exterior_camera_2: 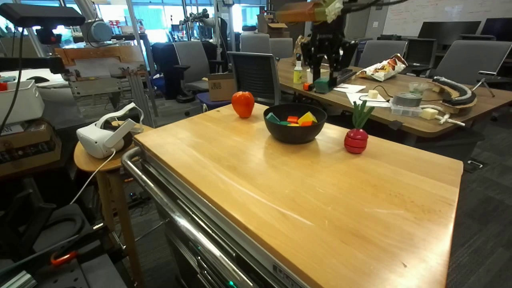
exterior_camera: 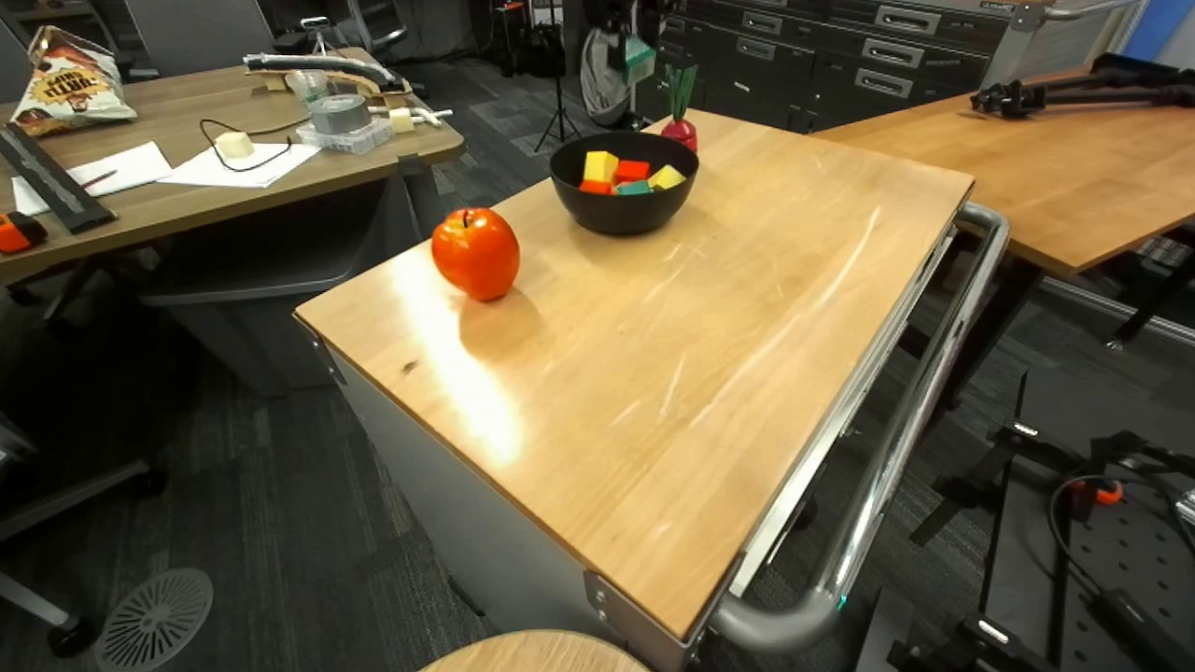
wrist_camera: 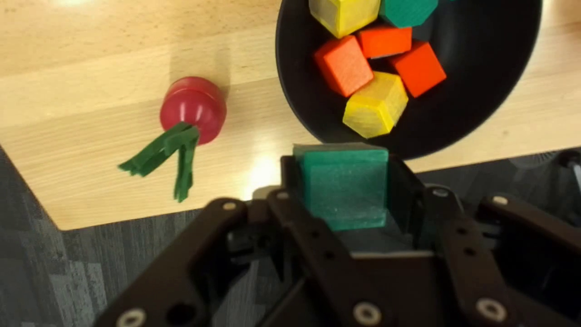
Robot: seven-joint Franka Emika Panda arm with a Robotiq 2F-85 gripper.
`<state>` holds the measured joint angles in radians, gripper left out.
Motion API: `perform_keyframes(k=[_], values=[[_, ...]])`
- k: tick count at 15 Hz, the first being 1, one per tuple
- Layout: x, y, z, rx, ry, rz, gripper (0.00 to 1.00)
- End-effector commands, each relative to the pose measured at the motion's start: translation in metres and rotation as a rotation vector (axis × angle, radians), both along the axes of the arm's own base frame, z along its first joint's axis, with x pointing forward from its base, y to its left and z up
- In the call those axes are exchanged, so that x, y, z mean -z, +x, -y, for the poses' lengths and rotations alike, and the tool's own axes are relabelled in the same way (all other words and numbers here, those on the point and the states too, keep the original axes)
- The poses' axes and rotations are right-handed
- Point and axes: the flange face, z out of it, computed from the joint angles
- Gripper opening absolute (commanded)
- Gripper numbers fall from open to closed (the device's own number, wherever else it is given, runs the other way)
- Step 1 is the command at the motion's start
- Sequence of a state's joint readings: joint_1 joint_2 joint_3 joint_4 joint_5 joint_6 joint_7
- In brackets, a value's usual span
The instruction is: Take most of the objects from the bowl one at a time and put them on the table, then move the apple to the right, then take the block from the bowl and put it on the table
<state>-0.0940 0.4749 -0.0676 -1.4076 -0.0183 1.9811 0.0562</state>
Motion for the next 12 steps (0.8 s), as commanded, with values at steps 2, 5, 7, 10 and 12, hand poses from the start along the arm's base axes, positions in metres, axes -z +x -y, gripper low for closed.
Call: perform_keyframes(k=[2,5,7,10,12], values=[[-0.033,-0.056,0.056,0.139,0.153,0.09,0.23],[0.008,-0.075,0.084,0.227,0.274,0.031,0.23],[0.05,-0.082,0.09,0.271,0.32,-0.037,0.23],[0.097,-0.09,0.093,0.314,0.312,-0.11,0.23],[0.113,-0.095,0.097,0.316,0.305,-0.129,0.23]])
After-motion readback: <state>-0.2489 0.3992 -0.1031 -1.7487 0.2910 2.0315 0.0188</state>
